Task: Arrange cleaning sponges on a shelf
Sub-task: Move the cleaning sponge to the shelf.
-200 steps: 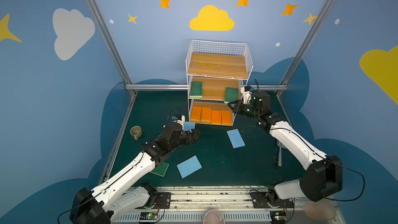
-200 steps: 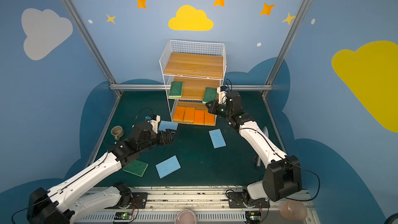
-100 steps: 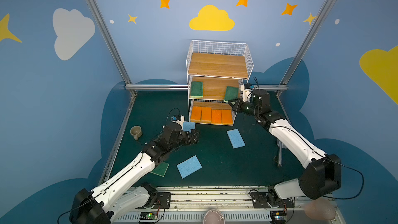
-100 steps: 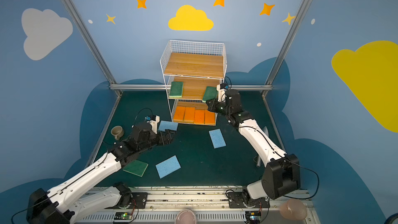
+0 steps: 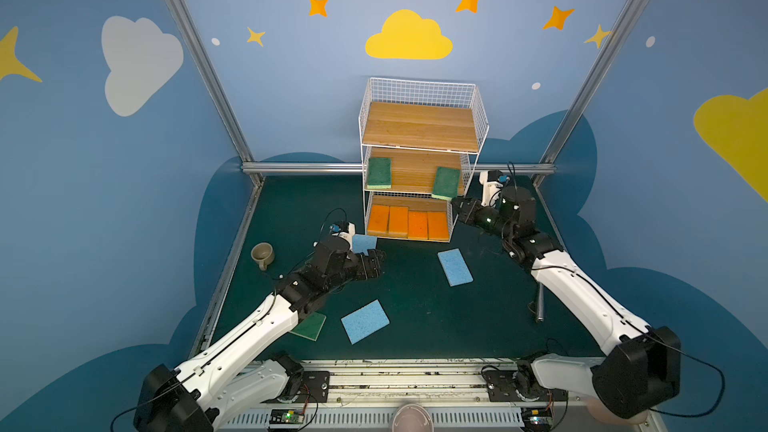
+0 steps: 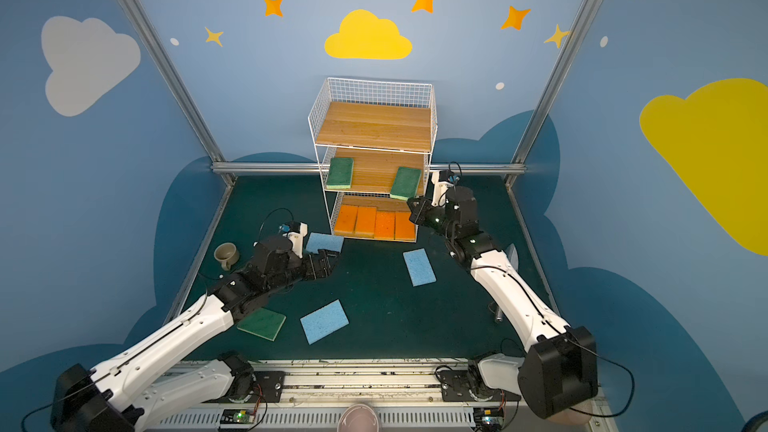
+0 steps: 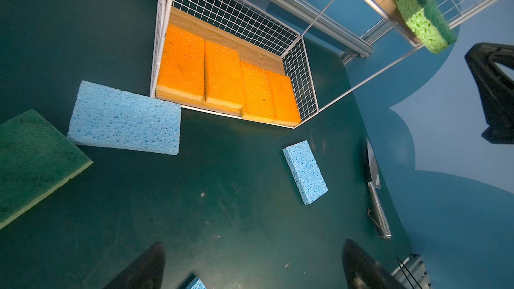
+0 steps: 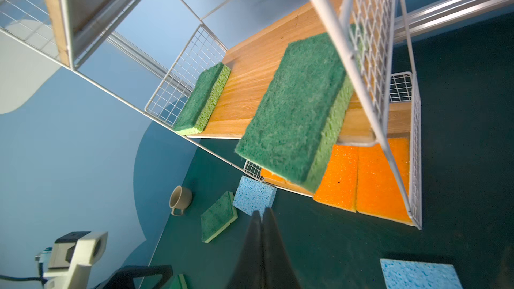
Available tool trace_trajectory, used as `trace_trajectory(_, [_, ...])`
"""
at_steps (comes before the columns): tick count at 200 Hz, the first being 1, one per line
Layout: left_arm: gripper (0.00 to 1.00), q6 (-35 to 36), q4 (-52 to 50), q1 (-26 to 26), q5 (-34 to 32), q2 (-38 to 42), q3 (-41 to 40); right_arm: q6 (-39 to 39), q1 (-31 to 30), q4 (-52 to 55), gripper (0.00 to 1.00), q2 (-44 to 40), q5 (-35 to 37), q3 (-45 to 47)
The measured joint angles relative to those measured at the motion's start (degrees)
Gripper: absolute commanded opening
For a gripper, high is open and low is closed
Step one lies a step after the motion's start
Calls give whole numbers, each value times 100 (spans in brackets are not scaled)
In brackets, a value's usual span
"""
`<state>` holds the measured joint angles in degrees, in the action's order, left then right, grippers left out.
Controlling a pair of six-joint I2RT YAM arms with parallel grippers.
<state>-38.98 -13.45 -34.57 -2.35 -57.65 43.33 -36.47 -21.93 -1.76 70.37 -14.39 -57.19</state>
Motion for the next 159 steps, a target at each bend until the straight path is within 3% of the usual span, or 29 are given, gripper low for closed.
trace_trajectory(56, [98, 0, 24, 52, 0, 164, -162, -734, 9, -710, 0, 68, -120, 501])
trace_trajectory(159, [98, -26, 72, 164, 48, 376, -459, -1567, 31, -1182, 0, 619, -101, 494])
